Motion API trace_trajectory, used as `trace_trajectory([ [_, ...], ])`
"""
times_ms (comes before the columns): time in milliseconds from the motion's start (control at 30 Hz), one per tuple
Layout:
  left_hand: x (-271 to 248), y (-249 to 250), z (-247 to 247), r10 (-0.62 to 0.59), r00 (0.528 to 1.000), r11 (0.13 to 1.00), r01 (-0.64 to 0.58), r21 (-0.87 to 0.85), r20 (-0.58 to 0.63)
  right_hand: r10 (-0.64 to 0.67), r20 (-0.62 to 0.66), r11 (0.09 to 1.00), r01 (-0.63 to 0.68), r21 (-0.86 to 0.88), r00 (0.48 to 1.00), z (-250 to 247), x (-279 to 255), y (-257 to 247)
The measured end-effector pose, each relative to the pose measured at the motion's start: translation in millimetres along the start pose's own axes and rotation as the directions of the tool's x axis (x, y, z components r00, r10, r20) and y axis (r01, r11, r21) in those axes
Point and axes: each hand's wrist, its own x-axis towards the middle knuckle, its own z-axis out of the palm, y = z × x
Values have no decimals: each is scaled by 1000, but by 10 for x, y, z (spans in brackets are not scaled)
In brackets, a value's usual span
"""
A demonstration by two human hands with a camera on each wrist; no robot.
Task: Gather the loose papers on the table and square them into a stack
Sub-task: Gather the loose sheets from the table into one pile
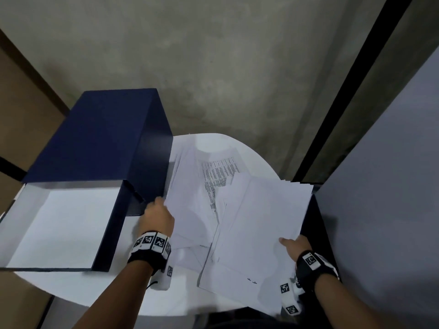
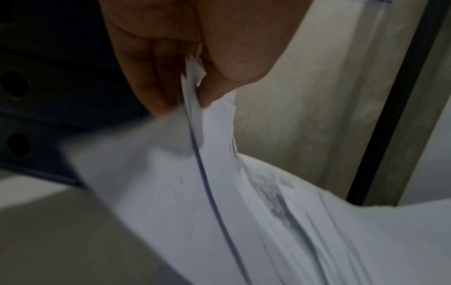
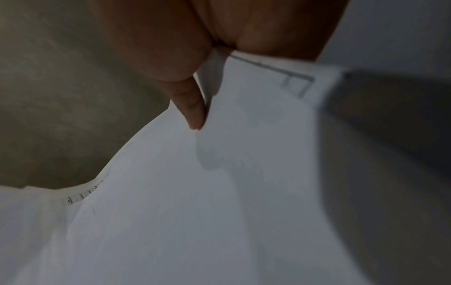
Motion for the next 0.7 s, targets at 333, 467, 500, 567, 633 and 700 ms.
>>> trace_trajectory([
  [333,-142,289,-1116,8,926,951,-124,-284,-378,-61,107,990,74,-123,992,71,27,17],
  [467,-154,361,-1498,-54,916,884,-141,-445,-397,-58,129,987,76,-139,990,64,2,2],
  [500,-141,362,-1533,-71,921,866,-134,-482,-383,-54,137,989,71,-126,989,57,-10,5],
  [567,-114,358,-1472,-72,944,813,-131,-567,-321,-64,136,991,78,-106,989,42,-30,17],
  [633,-114,357,-1261,-31,979,760,-109,-641,-204,-60,140,996,68,-52,988,22,-51,46],
  [700,-165,379,-945,20,996,720,-71,-691,-82,-32,156,999,30,14,987,-14,-96,46],
])
